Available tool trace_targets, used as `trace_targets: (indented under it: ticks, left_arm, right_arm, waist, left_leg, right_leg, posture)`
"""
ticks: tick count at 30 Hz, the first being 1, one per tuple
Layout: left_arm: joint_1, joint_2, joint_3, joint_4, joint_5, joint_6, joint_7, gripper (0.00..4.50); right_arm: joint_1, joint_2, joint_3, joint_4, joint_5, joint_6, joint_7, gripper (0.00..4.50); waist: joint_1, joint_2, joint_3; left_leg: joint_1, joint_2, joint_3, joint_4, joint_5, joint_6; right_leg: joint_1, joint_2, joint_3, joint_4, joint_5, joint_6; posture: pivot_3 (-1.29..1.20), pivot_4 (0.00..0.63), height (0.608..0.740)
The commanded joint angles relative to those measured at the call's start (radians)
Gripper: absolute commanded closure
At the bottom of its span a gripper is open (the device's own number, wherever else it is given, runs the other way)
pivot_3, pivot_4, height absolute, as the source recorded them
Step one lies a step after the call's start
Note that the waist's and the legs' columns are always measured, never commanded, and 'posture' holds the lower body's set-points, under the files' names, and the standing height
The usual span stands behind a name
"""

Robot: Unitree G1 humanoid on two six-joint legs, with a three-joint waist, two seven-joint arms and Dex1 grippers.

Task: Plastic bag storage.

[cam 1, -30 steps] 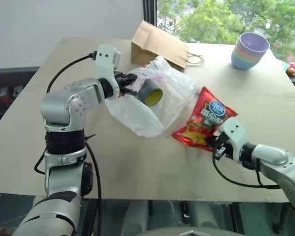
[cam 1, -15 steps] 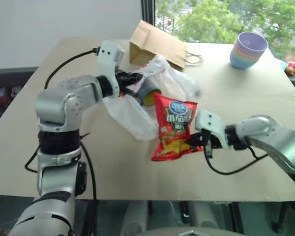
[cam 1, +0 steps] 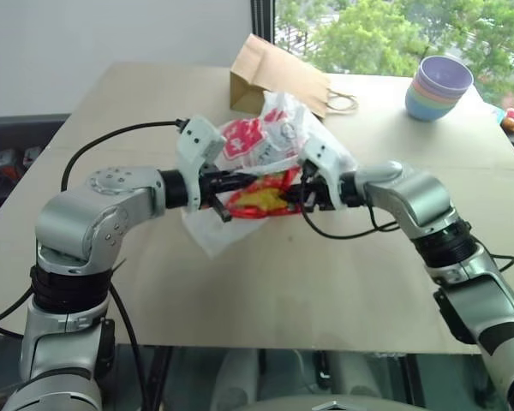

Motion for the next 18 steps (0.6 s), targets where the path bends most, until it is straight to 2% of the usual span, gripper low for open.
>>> trace_targets:
  ticks: [1,4,7,11,13,18]
  left_arm:
    - [-0.027,-0.045,0.033,-0.030,-0.027,-0.002,0.041,4.50]
    - [-0.049,-0.089,0.075,-0.012,-0.062,0.047,0.083,4.50]
    - [-0.067,-0.095,0.126,-0.004,-0.113,0.112,0.101,4.50]
    - [-0.043,-0.004,0.131,0.047,-0.079,0.075,0.053,4.50]
    - [-0.019,0.047,0.113,0.055,-0.084,0.050,0.002,4.50]
    - [0.009,0.114,0.101,0.058,-0.111,0.028,-0.089,4.50]
  right_arm:
    - [-0.030,0.106,-0.053,0.027,-0.038,0.010,-0.147,4.45]
    - [-0.035,0.207,-0.063,0.075,-0.060,0.007,-0.224,4.45]
    - [-0.006,0.210,-0.086,0.063,-0.034,0.047,-0.207,4.45]
    - [0.048,0.127,-0.173,-0.058,0.065,0.174,-0.146,4.45]
    - [0.041,0.131,-0.233,-0.050,0.109,0.231,-0.159,4.45]
    - [0.007,0.149,-0.269,-0.007,0.119,0.253,-0.184,4.45]
  waist:
    - [-0.003,0.000,0.000]
    - [-0.007,0.000,0.000]
    - [-0.009,0.000,0.000]
    - [-0.003,0.001,0.000]
    - [-0.006,0.001,0.000]
    - [-0.024,0.001,0.000]
  left_leg:
    - [0.000,0.000,0.000,0.000,0.000,0.000]
    - [0.000,0.000,0.000,0.000,0.000,0.000]
    - [0.000,0.000,0.000,0.000,0.000,0.000]
    - [0.000,0.000,-0.001,0.000,0.000,0.000]
    - [0.000,0.000,0.000,0.000,0.000,0.000]
    - [0.001,0.001,0.000,-0.001,0.000,0.000]
  right_leg:
    - [0.000,0.000,0.000,0.000,0.000,0.000]
    - [-0.001,0.001,0.000,0.002,0.000,0.000]
    - [-0.001,0.001,0.001,0.003,0.000,0.000]
    - [-0.001,0.000,0.000,0.002,0.000,0.000]
    - [-0.001,0.000,0.000,0.002,0.000,0.000]
    - [-0.001,0.001,0.000,0.002,0.000,0.000]
  posture:
    - [0.00,0.150,0.740]
    - [0.00,0.150,0.740]
    - [0.00,0.150,0.740]
    - [0.00,0.150,0.740]
    - [0.00,0.150,0.740]
    - [0.00,0.150,0.740]
